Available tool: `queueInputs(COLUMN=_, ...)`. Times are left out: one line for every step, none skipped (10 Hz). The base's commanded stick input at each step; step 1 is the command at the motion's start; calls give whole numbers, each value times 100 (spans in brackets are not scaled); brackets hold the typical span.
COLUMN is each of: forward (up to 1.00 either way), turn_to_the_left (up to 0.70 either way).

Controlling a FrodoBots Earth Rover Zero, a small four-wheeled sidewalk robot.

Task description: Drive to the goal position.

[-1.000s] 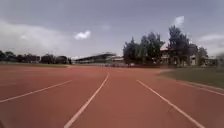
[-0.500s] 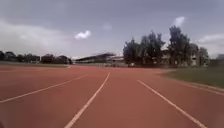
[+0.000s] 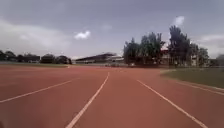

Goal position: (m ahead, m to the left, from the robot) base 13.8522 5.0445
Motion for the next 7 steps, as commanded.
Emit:
queueInputs(forward=45, turn_to_the_left=0)
queueInputs(forward=45, turn_to_the_left=0)
queueInputs(forward=45, turn_to_the_left=0)
queueInputs(forward=45, turn_to_the_left=0)
queueInputs(forward=45, turn_to_the_left=0)
queueInputs(forward=45, turn_to_the_left=0)
queueInputs(forward=45, turn_to_the_left=0)
